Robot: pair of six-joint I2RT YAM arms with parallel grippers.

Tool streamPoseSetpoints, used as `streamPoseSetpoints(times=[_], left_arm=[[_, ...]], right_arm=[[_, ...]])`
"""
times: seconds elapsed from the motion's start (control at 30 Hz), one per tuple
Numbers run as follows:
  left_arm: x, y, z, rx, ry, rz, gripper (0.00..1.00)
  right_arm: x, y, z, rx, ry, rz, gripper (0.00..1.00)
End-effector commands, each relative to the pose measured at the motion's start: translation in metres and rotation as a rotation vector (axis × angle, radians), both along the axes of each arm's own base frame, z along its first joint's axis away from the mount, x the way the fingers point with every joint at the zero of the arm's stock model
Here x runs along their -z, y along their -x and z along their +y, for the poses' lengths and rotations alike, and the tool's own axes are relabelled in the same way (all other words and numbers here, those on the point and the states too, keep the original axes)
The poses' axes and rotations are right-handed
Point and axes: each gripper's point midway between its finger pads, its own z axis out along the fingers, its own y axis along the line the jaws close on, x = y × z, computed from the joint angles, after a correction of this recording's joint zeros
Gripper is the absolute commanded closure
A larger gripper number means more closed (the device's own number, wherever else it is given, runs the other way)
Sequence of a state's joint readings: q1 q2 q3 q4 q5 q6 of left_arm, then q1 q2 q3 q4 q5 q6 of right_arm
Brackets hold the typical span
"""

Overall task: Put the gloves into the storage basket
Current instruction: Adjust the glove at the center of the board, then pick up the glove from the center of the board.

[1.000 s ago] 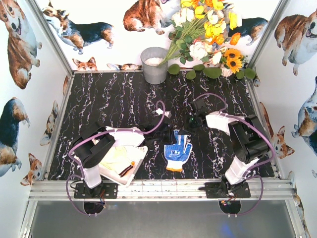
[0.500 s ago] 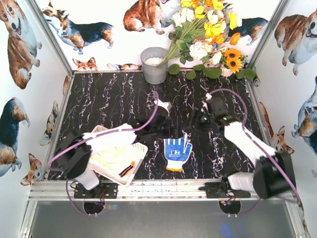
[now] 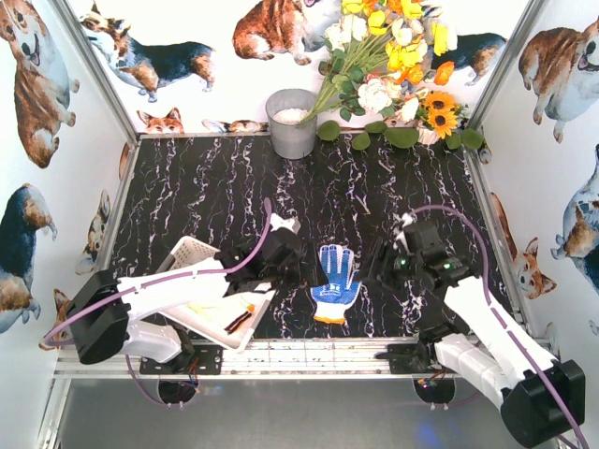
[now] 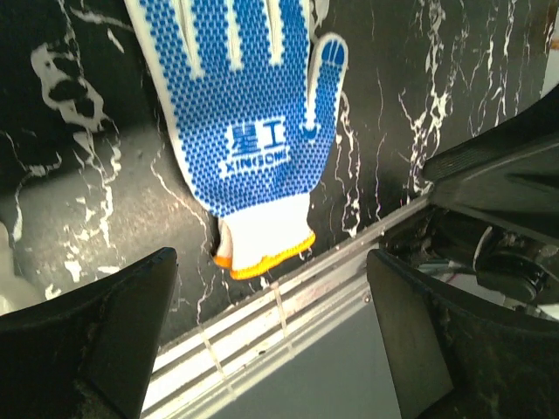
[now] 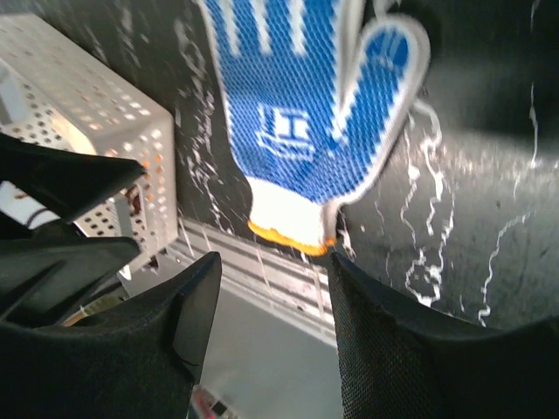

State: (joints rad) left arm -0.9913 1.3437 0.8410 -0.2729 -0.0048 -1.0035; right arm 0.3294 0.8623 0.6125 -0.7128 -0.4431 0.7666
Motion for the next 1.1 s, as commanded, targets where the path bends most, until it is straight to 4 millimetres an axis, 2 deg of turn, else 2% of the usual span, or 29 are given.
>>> streamPoseSetpoints(times=[0.0,0.13,0.23,0.4,0.47,0.5,0.63,0.8,1.0,1.07], left_arm=[[-0.007,0.016,0.0,-0.016,0.032,0.034,0.16],[0.004,0.023,-0.003,0.004,0.027,0.067,0.14],[-0.001,0.026,-0.014,0.019,0.067,0.072,0.15],[0.017,0.033,-0.013,0.009,0.048,0.114,0.17],[0.013,0.03,-0.016,-0.007,0.074,0.102,0.19],[0.026,0.033,-0.008,-0.02,0.055,0.115,0.2],[0.04,0.039,-0.011,-0.027,0.076,0.162,0.25],[0.057,0.044,-0.013,-0.016,0.072,0.185,0.38],[0.06,0.042,-0.026,0.021,0.084,0.183,0.46],[0.065,0.043,-0.023,0.027,0.056,0.182,0.47]], right_arm=[[0.01,0.025,0.008,-0.008,-0.01,0.102,0.46],[0.02,0.033,0.012,-0.016,0.009,0.132,0.46],[0.018,0.035,0.017,-0.023,-0.017,0.137,0.46],[0.041,0.048,0.007,-0.034,0.073,0.163,0.48],[0.045,0.05,0.004,-0.057,0.132,0.149,0.48],[0.047,0.05,0.004,-0.066,0.155,0.149,0.48],[0.064,0.057,0.011,-0.062,0.126,0.201,0.49],[0.069,0.048,0.027,0.019,0.0,0.189,0.5],[0.067,0.038,0.037,0.023,-0.04,0.175,0.5],[0.067,0.038,0.037,0.024,-0.038,0.173,0.5]])
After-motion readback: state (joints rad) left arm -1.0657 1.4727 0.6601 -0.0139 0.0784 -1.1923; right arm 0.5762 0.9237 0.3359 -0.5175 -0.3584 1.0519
